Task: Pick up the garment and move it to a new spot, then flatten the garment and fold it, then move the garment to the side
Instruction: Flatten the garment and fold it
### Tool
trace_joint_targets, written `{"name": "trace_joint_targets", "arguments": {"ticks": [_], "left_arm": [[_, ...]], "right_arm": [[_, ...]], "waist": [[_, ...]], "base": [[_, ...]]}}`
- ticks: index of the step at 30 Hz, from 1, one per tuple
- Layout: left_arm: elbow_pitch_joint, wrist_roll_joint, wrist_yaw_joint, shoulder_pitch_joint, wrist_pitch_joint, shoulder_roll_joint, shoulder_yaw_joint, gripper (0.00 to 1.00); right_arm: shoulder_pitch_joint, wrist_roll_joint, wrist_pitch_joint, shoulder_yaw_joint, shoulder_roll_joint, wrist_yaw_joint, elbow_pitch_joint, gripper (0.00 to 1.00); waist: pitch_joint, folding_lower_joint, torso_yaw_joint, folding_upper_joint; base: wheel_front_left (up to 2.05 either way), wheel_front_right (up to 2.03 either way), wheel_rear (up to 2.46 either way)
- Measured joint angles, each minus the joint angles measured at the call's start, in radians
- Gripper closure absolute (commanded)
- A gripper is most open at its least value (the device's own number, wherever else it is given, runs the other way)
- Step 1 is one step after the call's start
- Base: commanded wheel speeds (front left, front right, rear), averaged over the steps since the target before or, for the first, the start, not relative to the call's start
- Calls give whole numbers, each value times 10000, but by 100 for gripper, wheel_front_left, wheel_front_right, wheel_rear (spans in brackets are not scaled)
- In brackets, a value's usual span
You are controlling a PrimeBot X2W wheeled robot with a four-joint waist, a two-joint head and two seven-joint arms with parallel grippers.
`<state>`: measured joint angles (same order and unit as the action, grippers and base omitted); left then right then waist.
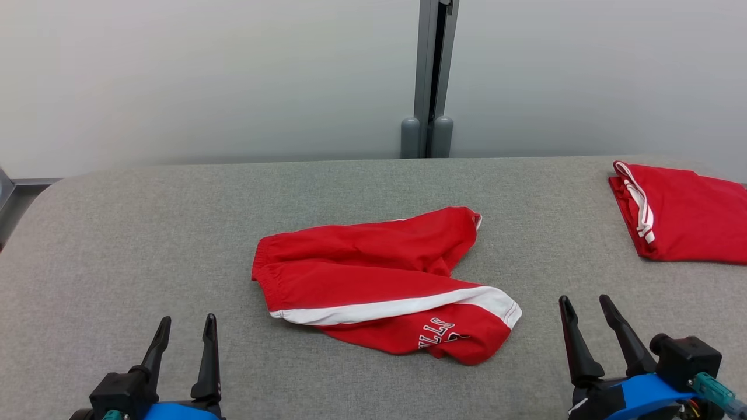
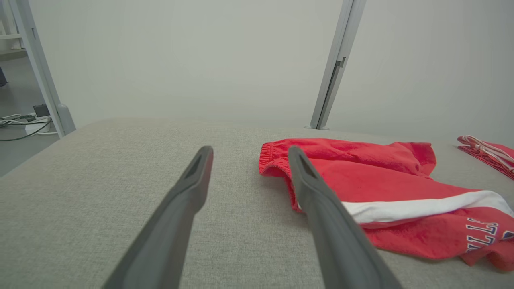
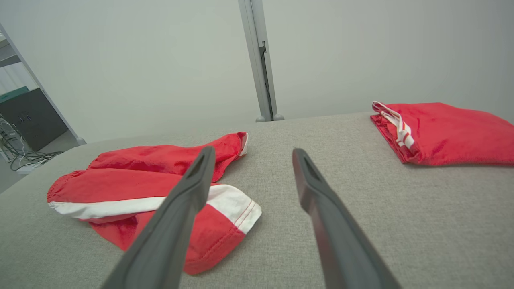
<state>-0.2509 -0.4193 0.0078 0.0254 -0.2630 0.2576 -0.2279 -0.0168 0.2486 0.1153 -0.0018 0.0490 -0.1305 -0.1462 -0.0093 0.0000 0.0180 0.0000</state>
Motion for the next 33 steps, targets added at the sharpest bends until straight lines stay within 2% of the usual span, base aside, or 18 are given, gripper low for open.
{"name": "trace_joint_targets", "arguments": {"ticks": [25,33], "left_arm": [[-700,155,-353,131,0,-251,240,0],[-1344,-311,-792,-509,579,-476,-42,0]], "right_arm": [[-153,165,6,-4,0,0,-267,0],[-97,165,15,153,0,0,-305,0]], "waist": [[25,1,-111,0],[171,0,-225,0]], "base": [[0,0,0],[0,0,0]]}}
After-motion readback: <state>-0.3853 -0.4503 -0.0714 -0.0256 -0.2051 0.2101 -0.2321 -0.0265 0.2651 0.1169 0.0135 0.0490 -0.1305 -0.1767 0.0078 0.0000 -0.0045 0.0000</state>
